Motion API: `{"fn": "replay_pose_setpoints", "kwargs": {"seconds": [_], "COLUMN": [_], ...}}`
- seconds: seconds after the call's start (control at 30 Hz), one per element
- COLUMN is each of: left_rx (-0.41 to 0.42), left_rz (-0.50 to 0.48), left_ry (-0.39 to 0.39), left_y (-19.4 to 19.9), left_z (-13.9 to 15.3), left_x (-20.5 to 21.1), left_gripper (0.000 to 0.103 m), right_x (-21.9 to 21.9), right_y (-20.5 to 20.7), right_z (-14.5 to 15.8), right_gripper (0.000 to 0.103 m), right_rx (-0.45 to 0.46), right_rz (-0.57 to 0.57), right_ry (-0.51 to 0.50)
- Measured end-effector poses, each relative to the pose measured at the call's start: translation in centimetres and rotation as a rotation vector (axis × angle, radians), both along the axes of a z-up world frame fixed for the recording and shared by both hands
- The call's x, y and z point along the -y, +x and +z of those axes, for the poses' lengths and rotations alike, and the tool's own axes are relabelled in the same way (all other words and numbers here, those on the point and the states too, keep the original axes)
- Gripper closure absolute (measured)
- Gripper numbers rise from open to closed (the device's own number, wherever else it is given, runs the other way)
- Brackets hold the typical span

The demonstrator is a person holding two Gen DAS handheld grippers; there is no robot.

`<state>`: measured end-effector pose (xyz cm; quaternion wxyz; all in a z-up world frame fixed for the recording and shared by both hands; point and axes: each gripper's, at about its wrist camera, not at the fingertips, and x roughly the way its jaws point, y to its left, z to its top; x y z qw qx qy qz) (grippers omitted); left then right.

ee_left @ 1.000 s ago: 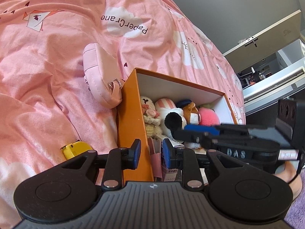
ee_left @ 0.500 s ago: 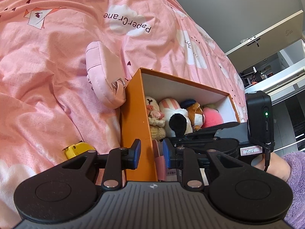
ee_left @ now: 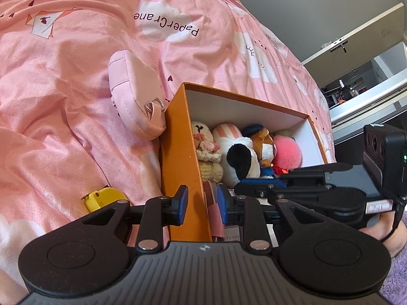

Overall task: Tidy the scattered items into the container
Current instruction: 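Withdraw both tools from the box toward the yellow tape measure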

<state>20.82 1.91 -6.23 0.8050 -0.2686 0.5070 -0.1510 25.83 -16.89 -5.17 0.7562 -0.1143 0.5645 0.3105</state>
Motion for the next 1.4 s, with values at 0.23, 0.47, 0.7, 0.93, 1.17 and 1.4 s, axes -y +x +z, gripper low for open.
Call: {"fn": "replay_pose_setpoints", "kwargs": {"seconds": [0.23, 0.47, 0.7, 0.93, 1.17, 1.4], "left_rx": [-0.011, 0.004, 0.021, 0.08, 0.092, 0.158], "left_rz": [-0.002, -0.005, -0.01, -0.002, 0.032, 0.122], "left_ry": [0.042, 0.097, 0.131, 0.215, 0.271, 0.313], "left_y": [-0.9, -3.0, -5.7, -8.0, -10.2, -11.9], "left_z": [0.5, 1.3, 2.3, 4.0, 4.4, 5.1], "left_x": [0.5, 1.3, 1.0, -0.3, -2.3, -5.3], "left_gripper": [0.075, 0.075, 0.075, 0.075, 0.075, 0.075], "right_x": [0.1, 0.0, -0.8, -2.0, -3.3, -4.9], "right_y": [-1.1, -3.5, -7.3, -10.4, -12.5, -14.6], "right_z": [-0.7, 1.9, 4.8, 5.4, 5.3, 5.5], "right_gripper": [0.091, 0.084, 0.058, 0.037, 0.028, 0.025], "right_rx": [0.007, 0.069, 0.169, 0.242, 0.327, 0.409], "right_rz": [0.003, 0.014, 0.019, -0.043, -0.128, -0.174], "right_ry": [-0.013, 0.007, 0.094, 0.161, 0.182, 0.199]}}
